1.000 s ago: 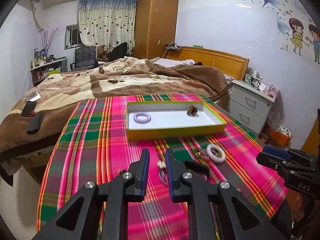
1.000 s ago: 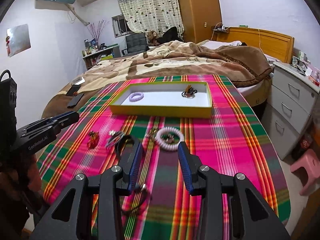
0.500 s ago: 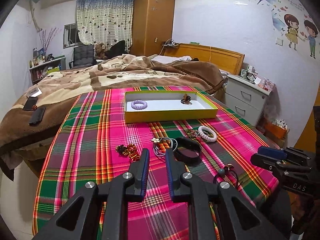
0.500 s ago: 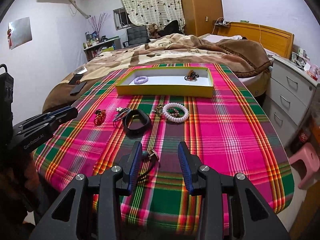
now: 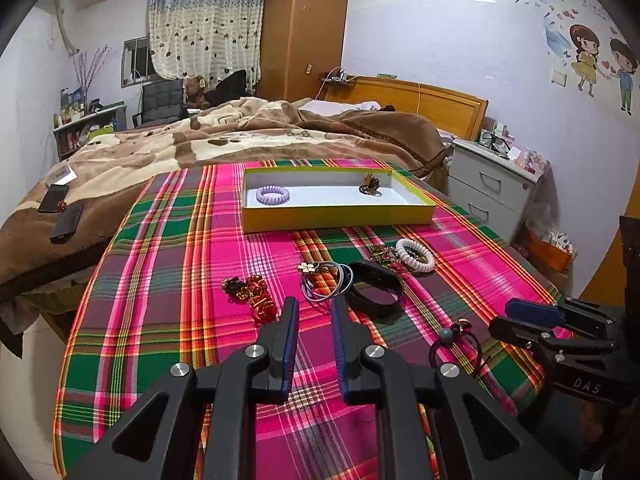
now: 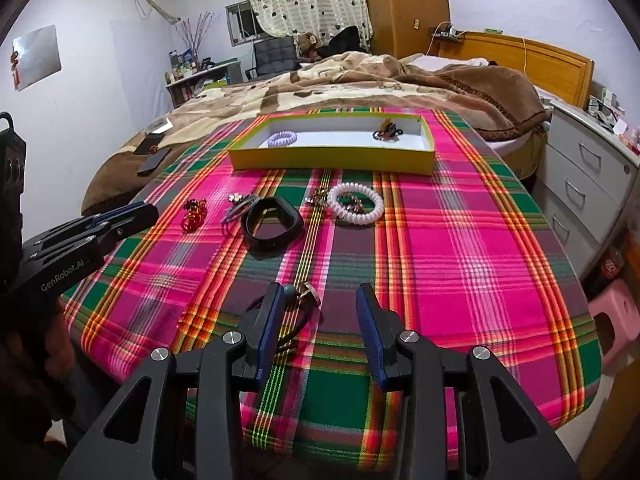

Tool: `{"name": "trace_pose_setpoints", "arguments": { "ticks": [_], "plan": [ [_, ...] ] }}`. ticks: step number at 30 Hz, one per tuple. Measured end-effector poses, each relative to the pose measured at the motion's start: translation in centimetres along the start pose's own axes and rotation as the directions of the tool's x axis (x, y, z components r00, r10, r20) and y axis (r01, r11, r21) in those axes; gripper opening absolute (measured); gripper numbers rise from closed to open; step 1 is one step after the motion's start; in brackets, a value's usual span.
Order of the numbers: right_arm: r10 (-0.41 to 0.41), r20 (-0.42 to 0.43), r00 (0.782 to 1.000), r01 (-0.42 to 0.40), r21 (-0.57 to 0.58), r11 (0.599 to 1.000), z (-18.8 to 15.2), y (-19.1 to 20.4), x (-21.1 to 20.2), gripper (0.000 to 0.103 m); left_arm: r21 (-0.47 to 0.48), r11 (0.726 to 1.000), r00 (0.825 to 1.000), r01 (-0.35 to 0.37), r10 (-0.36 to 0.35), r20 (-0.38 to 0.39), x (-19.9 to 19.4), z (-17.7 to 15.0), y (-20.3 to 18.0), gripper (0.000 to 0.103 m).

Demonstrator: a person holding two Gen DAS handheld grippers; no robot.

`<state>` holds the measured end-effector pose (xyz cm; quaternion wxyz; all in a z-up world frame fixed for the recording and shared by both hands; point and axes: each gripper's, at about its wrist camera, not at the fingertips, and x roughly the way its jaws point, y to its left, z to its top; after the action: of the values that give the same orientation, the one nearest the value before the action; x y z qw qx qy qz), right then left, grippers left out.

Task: Organize jewelry
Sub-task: 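Grasp the flower hair clip with the left tool while the right tool grasps the black hair band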

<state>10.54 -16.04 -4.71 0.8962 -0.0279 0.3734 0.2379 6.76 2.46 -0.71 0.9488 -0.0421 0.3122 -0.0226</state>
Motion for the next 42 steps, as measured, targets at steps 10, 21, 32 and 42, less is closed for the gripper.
{"name": "trace_pose_setpoints", "arguments": {
  "ticks": [10, 21, 32, 42],
  "plan": [
    [-0.005, -0.078, 0.997, 0.003, -0.024, 1.000, -0.5, 0.3, 3.1, 0.038, -0.004, 1.000, 0.999, 0.002, -0.002, -0.037, 2.6, 0.8, 0.5, 0.015],
    [-0.052, -0.076, 0.996, 0.045, -0.095, 0.994, 0.1, 0.6, 4.6, 0.021, -0.047, 0.999, 0.993, 0.022, -0.027, -0.117, 7.3, 2.1, 1.1, 0.022],
    [-0.041, -0.068, 0.997, 0.035, -0.081, 0.996, 0.8, -0.4, 5.3, 0.014, -0.098, 0.995, 0.971, -0.004, -0.019, -0.239, 11.3, 2.8, 1.4, 0.023],
    [-0.036, -0.062, 0.997, 0.032, -0.056, 0.998, 1.2, -1.0, 5.5, 0.014, -0.023, 0.998, 0.965, -0.051, 0.043, -0.257, 12.3, 3.2, 0.2, 0.017]
  ]
}}
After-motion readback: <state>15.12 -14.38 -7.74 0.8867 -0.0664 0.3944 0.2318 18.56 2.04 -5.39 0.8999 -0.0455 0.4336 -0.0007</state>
